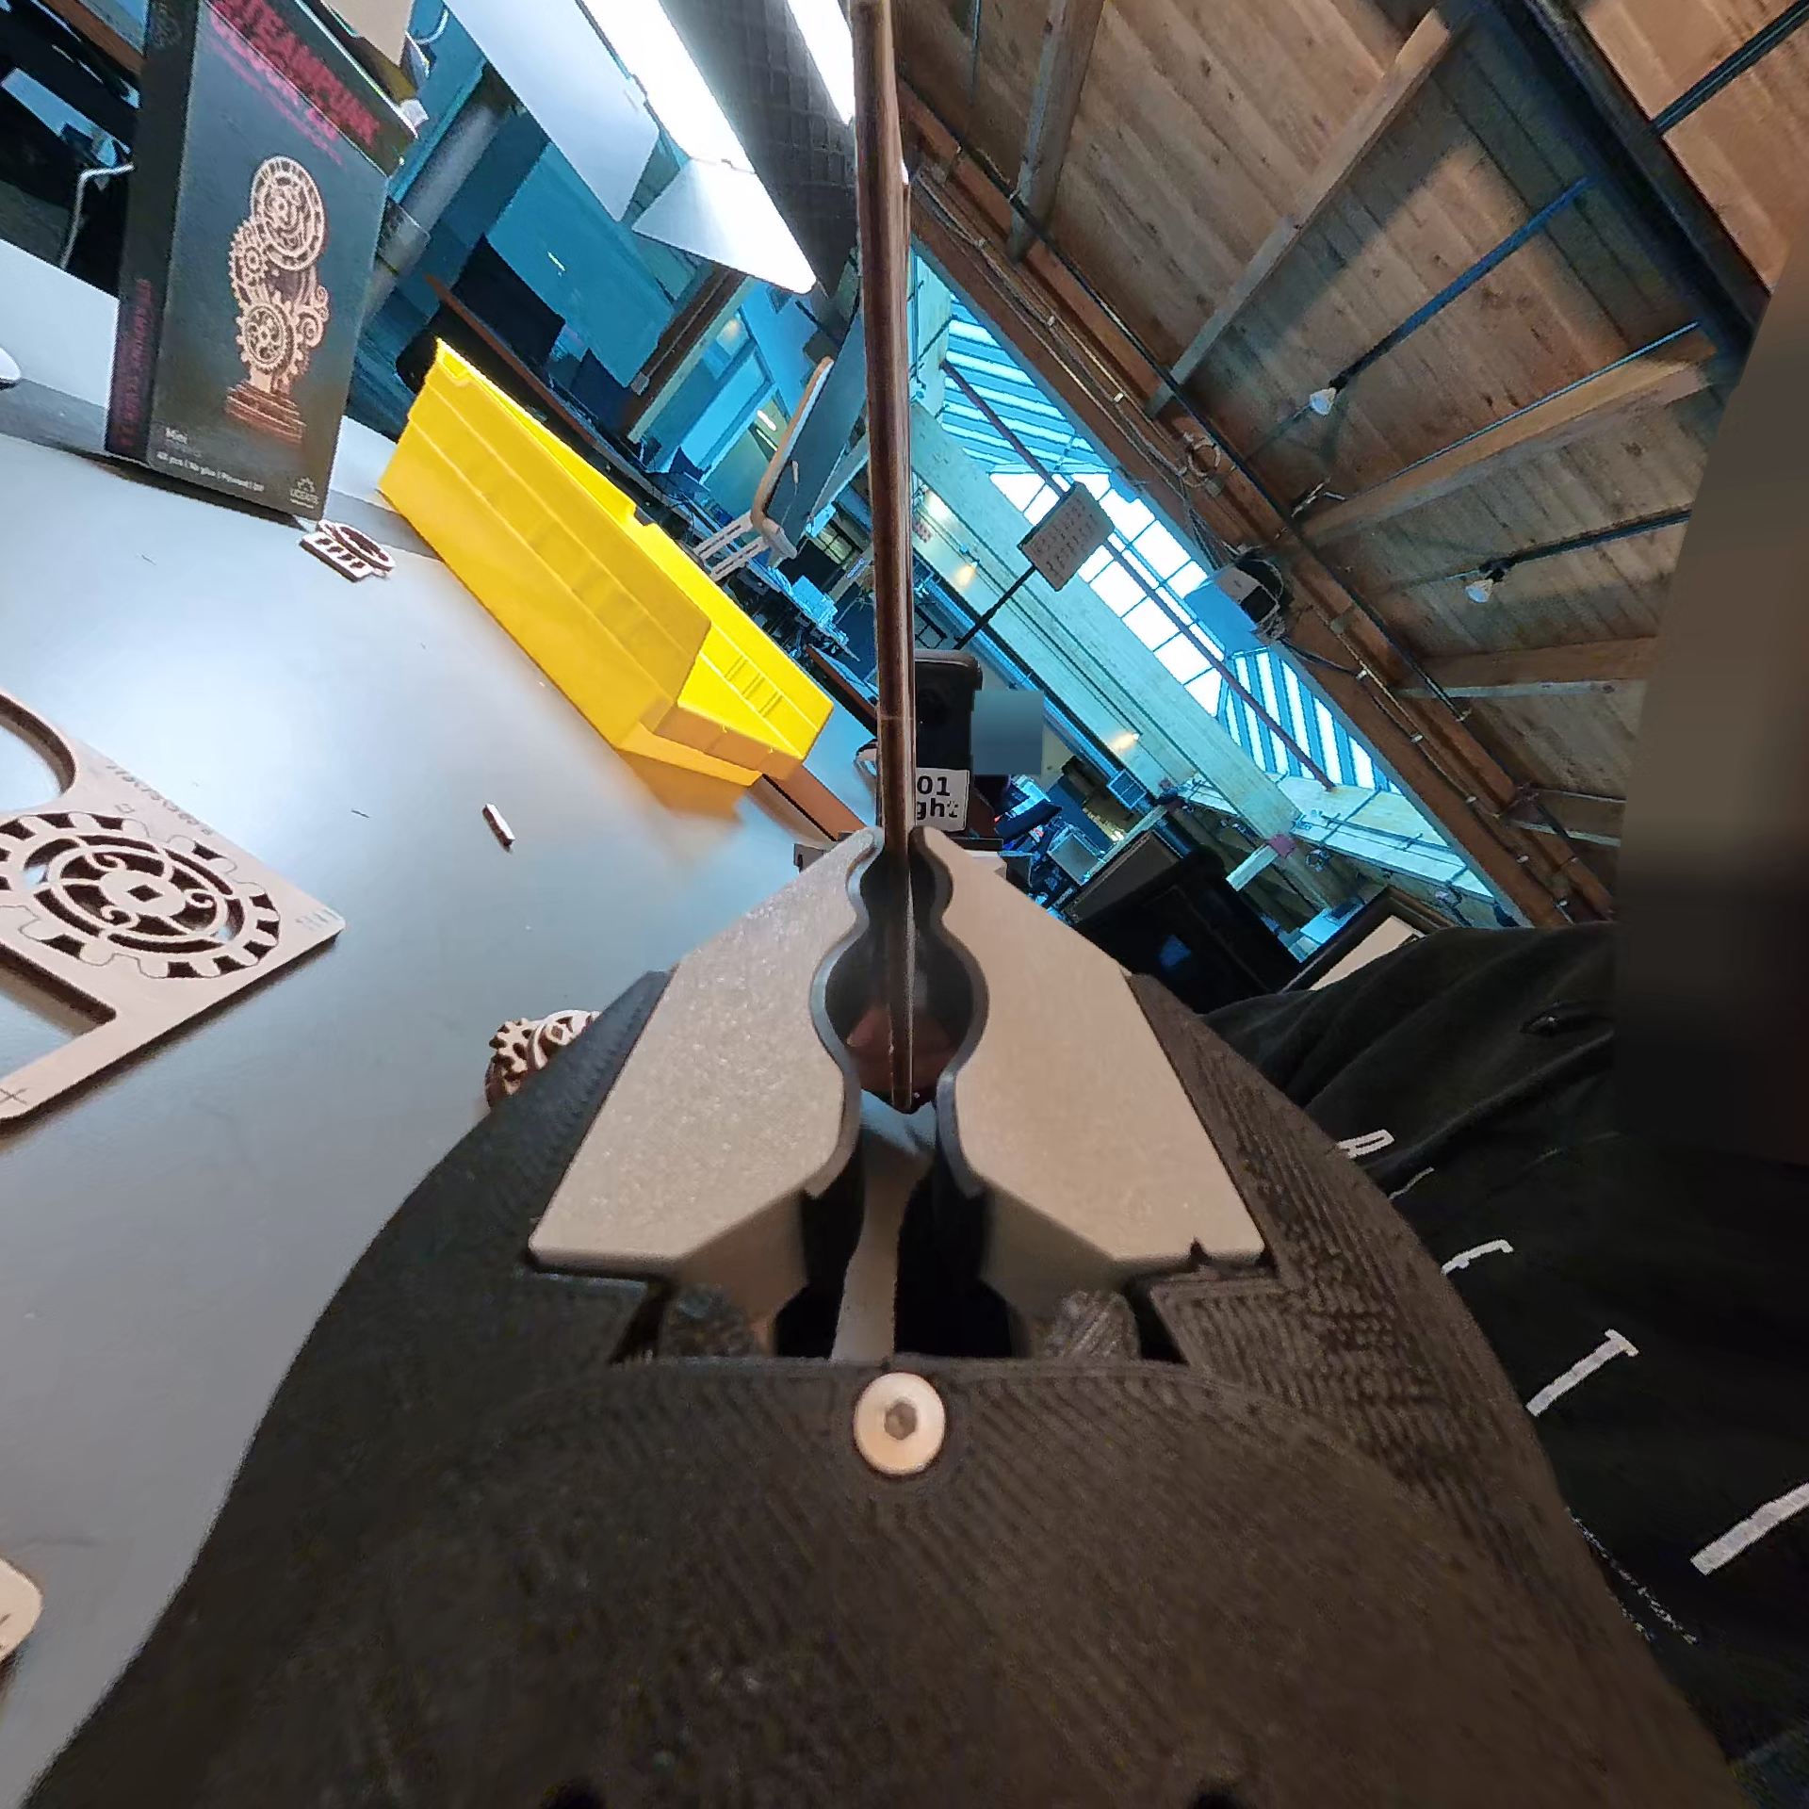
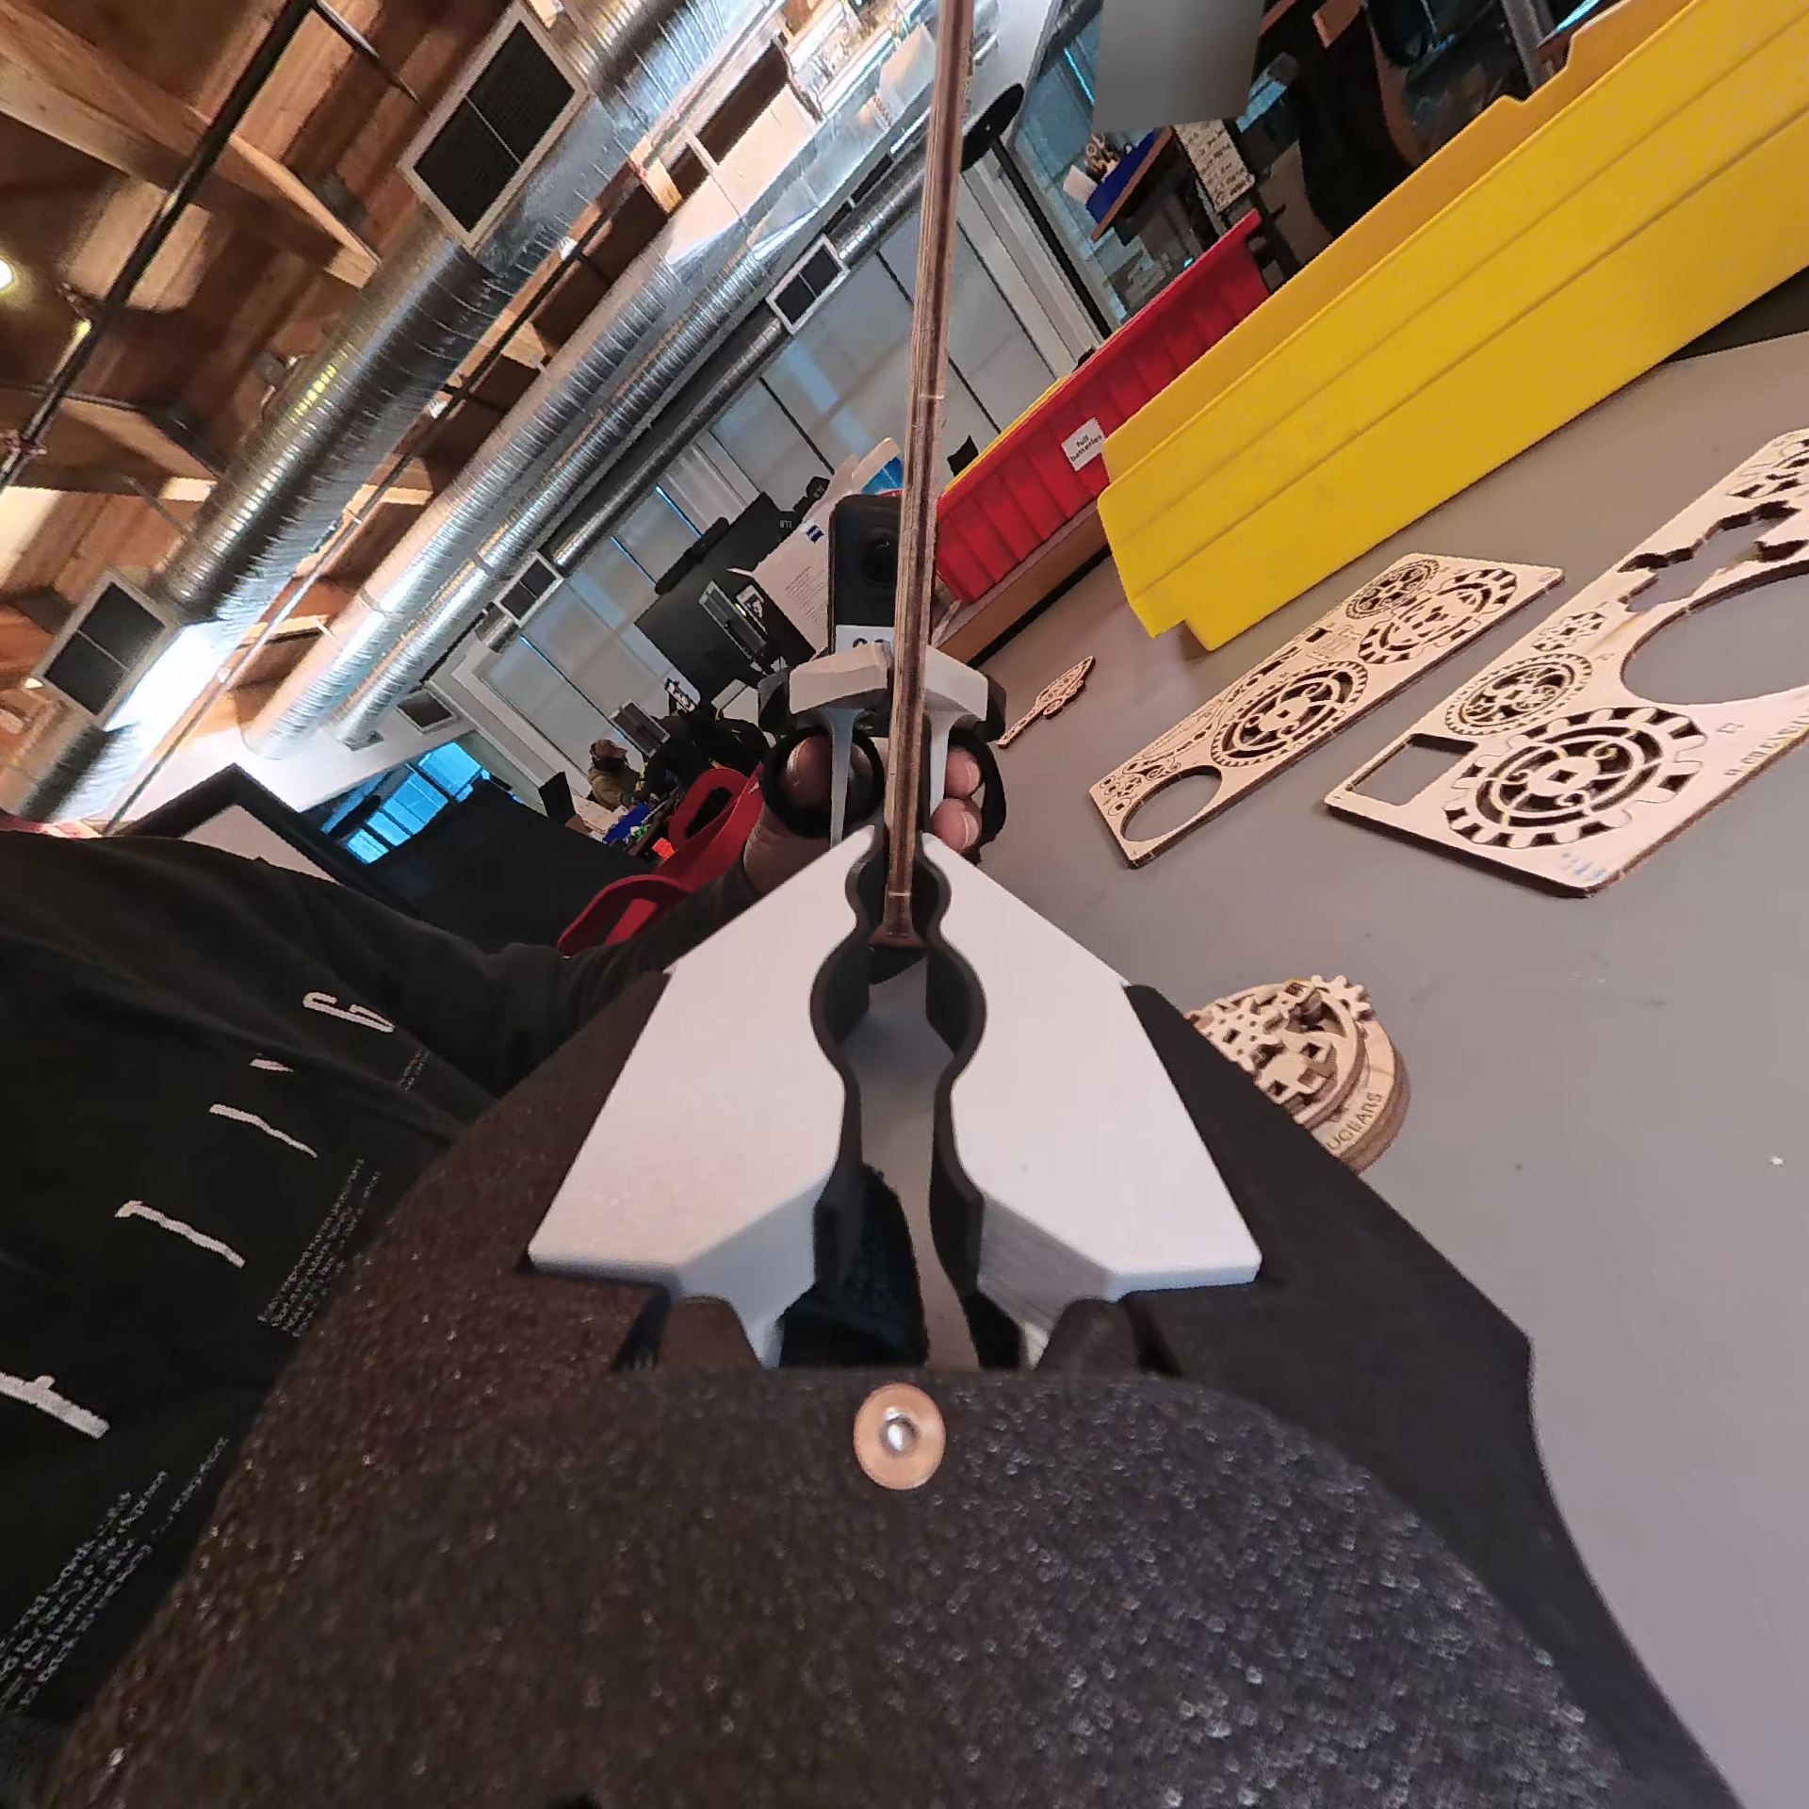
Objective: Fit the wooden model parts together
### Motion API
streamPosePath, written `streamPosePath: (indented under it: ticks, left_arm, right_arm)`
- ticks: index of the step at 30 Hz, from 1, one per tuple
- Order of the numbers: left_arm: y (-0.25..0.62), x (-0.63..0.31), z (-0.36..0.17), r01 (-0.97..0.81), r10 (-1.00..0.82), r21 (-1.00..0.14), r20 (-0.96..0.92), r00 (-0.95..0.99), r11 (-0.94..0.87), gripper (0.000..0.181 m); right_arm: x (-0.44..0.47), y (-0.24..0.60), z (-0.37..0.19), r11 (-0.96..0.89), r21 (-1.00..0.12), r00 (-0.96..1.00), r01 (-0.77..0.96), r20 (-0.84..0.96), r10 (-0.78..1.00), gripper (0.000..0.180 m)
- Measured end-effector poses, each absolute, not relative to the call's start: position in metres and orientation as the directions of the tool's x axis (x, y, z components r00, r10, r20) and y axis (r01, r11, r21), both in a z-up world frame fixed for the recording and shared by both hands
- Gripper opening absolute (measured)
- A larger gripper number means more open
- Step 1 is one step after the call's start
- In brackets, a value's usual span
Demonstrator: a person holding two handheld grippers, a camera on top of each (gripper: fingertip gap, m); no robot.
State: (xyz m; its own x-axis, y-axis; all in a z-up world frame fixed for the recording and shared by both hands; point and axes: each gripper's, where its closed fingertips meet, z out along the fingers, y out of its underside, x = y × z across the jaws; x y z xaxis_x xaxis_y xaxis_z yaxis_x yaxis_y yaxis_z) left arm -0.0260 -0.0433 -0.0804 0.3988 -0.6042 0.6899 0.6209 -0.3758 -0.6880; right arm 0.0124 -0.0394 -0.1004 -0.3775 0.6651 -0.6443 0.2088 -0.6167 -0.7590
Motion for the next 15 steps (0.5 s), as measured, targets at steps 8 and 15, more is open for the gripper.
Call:
streamPosePath:
  ticks: [8,15]
  left_arm:
    - [-0.047,-0.011,-0.079,0.585,-0.64,-0.711,0.666,0.383,-0.39,0.014]
    - [-0.048,-0.004,-0.083,0.536,-0.646,-0.75,0.636,0.422,-0.387,0.001]
  right_arm:
    - [0.015,-0.037,-0.091,-0.658,-0.733,-0.417,0.172,-0.659,0.626,0.001]
    - [0.016,-0.038,-0.089,-0.664,-0.729,-0.424,0.168,-0.661,0.619,0.001]
